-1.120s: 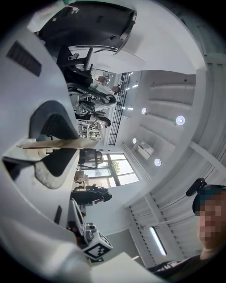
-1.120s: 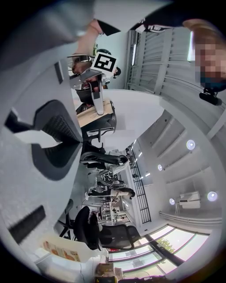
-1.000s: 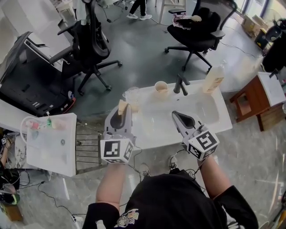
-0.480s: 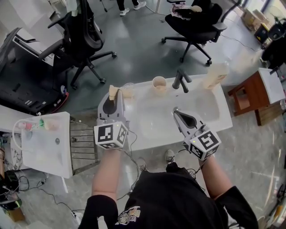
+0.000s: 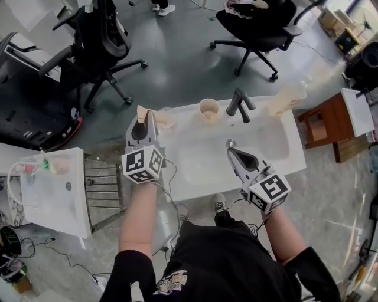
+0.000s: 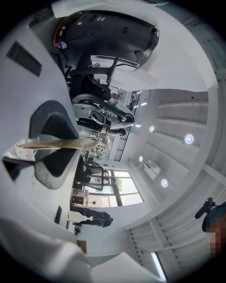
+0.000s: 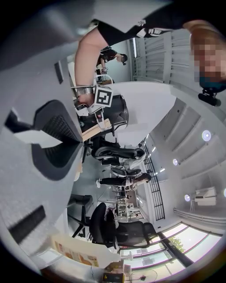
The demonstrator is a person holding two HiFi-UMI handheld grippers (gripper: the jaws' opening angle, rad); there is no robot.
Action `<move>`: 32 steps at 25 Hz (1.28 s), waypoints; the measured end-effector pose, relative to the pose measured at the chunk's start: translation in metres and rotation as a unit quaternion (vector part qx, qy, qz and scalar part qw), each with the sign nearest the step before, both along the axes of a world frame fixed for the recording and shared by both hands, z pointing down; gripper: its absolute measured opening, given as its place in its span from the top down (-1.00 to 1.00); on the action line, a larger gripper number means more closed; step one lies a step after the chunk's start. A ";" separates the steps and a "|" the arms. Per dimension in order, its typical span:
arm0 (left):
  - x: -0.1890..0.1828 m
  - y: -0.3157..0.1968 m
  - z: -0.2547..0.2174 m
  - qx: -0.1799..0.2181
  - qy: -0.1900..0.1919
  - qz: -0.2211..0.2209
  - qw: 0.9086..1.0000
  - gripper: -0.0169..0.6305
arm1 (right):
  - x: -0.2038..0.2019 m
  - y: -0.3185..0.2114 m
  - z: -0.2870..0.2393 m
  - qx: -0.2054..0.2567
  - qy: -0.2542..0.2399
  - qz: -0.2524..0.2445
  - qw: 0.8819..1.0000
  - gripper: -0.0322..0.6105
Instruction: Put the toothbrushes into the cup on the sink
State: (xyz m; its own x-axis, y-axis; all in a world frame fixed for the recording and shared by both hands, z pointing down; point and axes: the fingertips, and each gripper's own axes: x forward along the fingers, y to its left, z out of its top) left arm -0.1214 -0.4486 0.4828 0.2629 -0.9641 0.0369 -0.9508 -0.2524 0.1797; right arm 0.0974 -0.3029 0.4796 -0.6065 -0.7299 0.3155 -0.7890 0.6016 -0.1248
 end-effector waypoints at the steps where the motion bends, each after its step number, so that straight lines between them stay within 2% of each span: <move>1: -0.003 -0.004 0.008 -0.009 0.005 -0.004 1.000 0.76 | 0.000 -0.002 0.001 -0.002 0.001 0.000 1.000 0.88; 8: -0.011 -0.016 0.050 -0.056 0.036 -0.024 0.997 0.76 | 0.003 -0.007 0.013 -0.012 0.005 0.005 1.000 0.88; 14: -0.003 -0.018 0.073 -0.083 0.014 -0.015 0.996 0.76 | 0.001 -0.011 0.019 -0.018 0.000 0.003 1.000 0.88; 17: -0.001 -0.018 0.079 -0.087 -0.005 -0.009 0.996 0.76 | -0.001 -0.012 0.020 -0.019 -0.003 0.001 1.000 0.88; 28: -0.024 -0.009 0.076 -0.093 -0.034 -0.033 0.995 0.36 | -0.009 -0.013 0.017 -0.015 -0.011 -0.005 1.000 0.88; 32: -0.031 0.000 0.064 -0.082 -0.037 -0.036 0.995 0.36 | -0.015 -0.011 0.013 -0.011 -0.016 -0.006 1.000 0.88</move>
